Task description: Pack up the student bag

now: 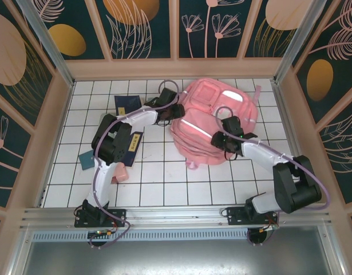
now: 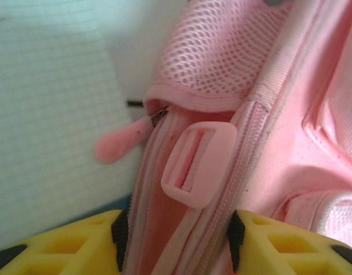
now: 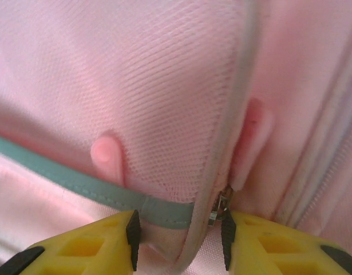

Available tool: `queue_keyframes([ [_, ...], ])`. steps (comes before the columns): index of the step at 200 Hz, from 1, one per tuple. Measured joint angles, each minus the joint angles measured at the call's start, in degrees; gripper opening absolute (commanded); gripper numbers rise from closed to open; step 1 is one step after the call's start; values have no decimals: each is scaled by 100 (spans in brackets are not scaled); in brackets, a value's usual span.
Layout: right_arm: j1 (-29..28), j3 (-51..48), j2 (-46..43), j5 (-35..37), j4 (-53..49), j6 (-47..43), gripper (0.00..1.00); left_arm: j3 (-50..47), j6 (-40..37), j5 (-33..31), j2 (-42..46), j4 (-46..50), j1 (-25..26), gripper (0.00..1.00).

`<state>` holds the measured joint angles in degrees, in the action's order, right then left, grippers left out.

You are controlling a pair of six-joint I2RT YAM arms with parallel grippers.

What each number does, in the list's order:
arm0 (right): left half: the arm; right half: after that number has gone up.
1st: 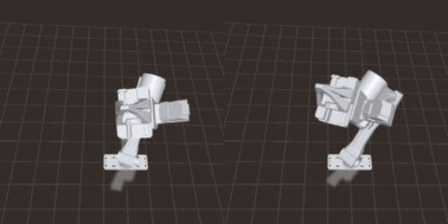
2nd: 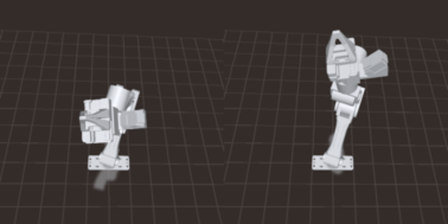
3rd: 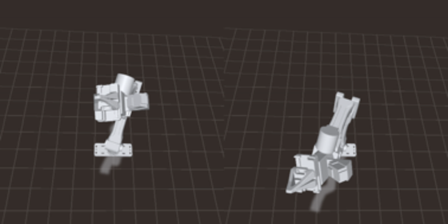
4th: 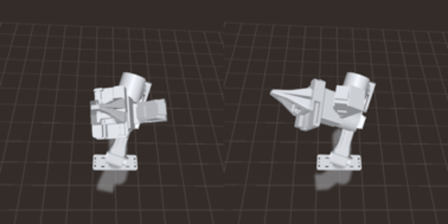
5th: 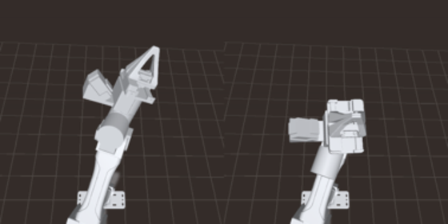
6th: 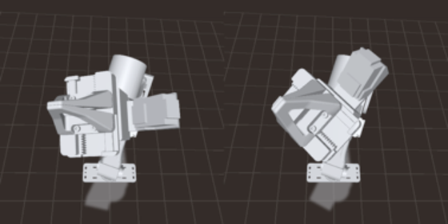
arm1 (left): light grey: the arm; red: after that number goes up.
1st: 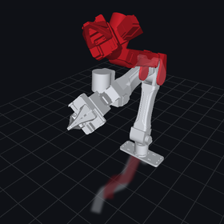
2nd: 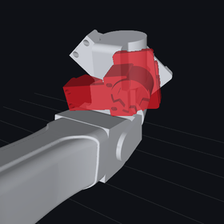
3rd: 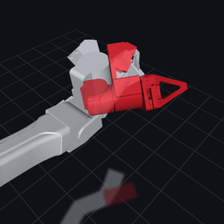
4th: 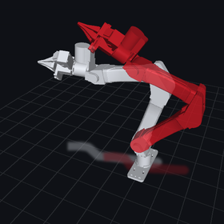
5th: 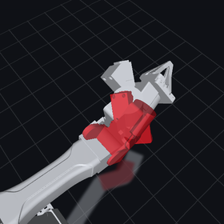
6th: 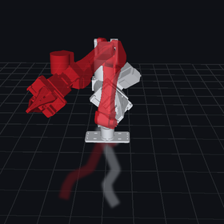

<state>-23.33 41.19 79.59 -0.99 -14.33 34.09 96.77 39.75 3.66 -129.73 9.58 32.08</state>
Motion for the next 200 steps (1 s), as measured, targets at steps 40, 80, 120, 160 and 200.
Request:
queue_keyframes([
  [40, -713, 42, 74, -186, -48, 398, 45, 966, -7, 313, -632, -4, -11, 50],
  [80, -1119, 546, 636, -256, -68, 535, 49, 1875, -74, 385, -1128, 116, -17, 50],
  [120, -1147, 695, 780, -321, -98, 546, 50, 1947, -179, 409, -1073, 234, -24, 56],
  [160, -1117, 929, 754, -308, -402, 400, 54, 748, -177, 455, 20, 310, -146, 57],
  [200, -1117, 1506, 540, 131, -870, 186, 58, -938, -184, 376, 1910, 131, -595, 56],
])
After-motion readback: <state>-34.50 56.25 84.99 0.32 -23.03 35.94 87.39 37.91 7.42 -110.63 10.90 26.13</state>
